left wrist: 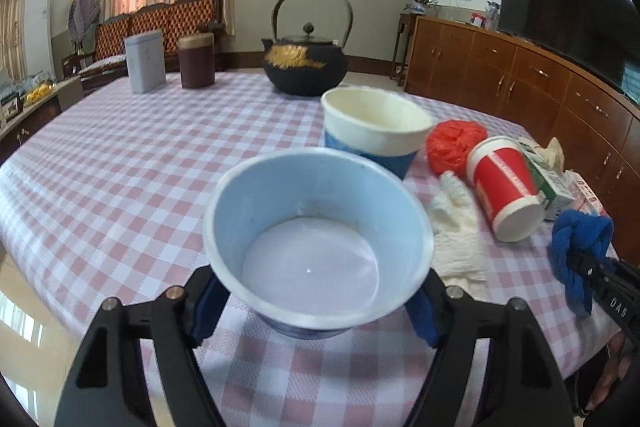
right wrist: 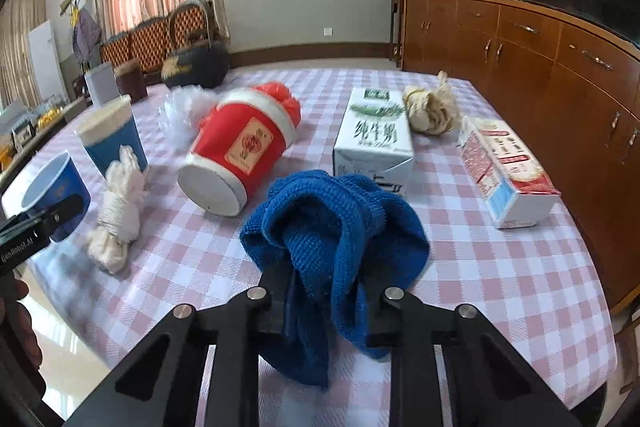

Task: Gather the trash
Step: 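Grasp the blue paper bowl with the left tool while the right tool grasps the blue towel, then carry the blue bowl and blue towel over the black bin with both tools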

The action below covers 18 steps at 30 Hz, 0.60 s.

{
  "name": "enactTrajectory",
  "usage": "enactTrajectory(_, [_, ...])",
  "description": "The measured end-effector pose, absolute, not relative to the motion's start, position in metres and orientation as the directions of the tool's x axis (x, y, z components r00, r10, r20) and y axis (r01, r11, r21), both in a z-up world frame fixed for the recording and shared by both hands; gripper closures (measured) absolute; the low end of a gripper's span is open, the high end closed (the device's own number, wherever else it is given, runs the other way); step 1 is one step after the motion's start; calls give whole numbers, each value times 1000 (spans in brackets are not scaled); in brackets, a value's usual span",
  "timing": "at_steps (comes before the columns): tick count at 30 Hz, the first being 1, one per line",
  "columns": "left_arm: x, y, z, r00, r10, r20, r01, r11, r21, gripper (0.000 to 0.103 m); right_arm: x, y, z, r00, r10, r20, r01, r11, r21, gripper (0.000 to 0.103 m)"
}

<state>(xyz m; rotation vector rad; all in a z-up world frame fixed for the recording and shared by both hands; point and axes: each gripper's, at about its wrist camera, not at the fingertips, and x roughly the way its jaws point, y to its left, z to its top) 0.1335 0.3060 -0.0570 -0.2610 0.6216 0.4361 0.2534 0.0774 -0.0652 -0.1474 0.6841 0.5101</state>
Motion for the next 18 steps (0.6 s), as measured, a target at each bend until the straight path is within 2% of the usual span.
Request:
enactTrajectory(8, [127, 267, -36, 768, 277, -577, -400, 911, -95, 26, 233, 38, -38, 705, 403, -584, -461, 886, 55, 79])
enactTrajectory(18, [130, 191, -17, 817, 166, -552, -256, 962, -90, 26, 203, -27, -13, 764, 349, -542, -383, 922, 54, 79])
